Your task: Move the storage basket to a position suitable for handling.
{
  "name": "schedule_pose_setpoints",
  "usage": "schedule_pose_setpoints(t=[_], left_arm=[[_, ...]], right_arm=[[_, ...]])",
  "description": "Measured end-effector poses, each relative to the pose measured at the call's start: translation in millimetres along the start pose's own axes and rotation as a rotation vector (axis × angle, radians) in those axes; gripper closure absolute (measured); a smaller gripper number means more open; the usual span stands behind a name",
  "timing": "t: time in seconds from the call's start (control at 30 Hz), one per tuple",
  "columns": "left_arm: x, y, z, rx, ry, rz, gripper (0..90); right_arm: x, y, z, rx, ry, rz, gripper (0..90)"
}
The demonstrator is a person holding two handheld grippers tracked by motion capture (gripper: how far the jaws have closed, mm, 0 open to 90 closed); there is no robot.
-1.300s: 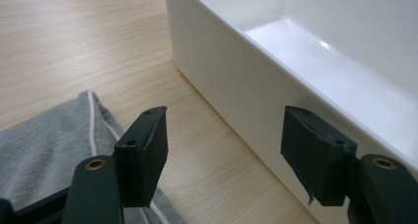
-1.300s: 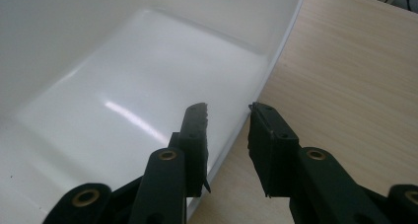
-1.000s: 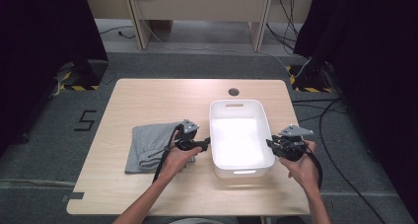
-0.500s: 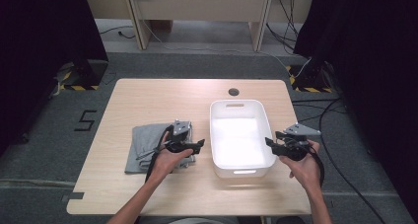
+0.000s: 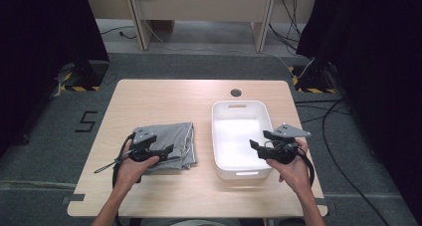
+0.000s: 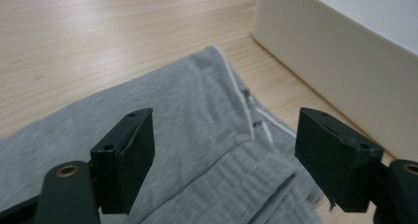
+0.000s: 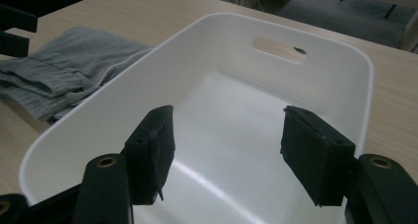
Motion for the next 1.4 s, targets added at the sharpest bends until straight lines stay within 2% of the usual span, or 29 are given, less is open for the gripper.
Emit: schedule_pose_setpoints(t=[0.17,0.23,0.37,0.6,0.67,0.93,1.07,1.27,1.4], left_arm=[[12.5,-10.9,-20.1,0.024,-0.018,0.014,22.3],[16.6,-14.7,-25.8,0.036,-0.018,0.018,22.2],[20.9,-19.3,-37.1,0.076,-0.018,0.013,21.9],[28.5,-24.7,-46.5,0.105,-0.010,0.019,21.9],[28.4,-24.6,-48.8,0.119,-0.013,0.009,19.1],[29.2,-26.6,-60.4,0.133,-0.038,0.003,16.9],[33.5,-28.4,-65.1,0.142,-0.037,0.008,16.7],[38.9,-28.2,-68.4,0.144,-0.034,-0.001,16.6],[41.3,-27.4,-70.7,0.145,-0.039,-0.002,16.4]], right_arm=[[-18.6,-16.9,-0.1,0.035,-0.042,0.032,37.6],[-23.6,-22.6,0.3,0.033,-0.044,0.043,37.5],[-33.1,-34.0,0.3,0.051,-0.058,0.058,35.9],[-47.6,-58.8,5.0,0.076,-0.066,0.100,33.7],[-51.9,-69.1,4.0,0.098,-0.074,0.109,33.7],[-68.4,-105.2,7.4,0.121,-0.075,0.181,32.4],[-78.3,-122.2,3.7,0.152,-0.085,0.194,31.0],[-90.9,-138.1,-0.5,0.151,-0.099,0.226,30.8],[-97.4,-149.0,-1.0,0.168,-0.109,0.242,30.8]])
Point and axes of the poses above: each handheld gripper's, and its own axes: x roughly backward along the jaws, z roughly out of its top, y roughly to its right, the point moved 6 cm from there along -x, roughly forward along the jaws, and after that the axes turned 13 degrees about -x, right-handed, at the moved point
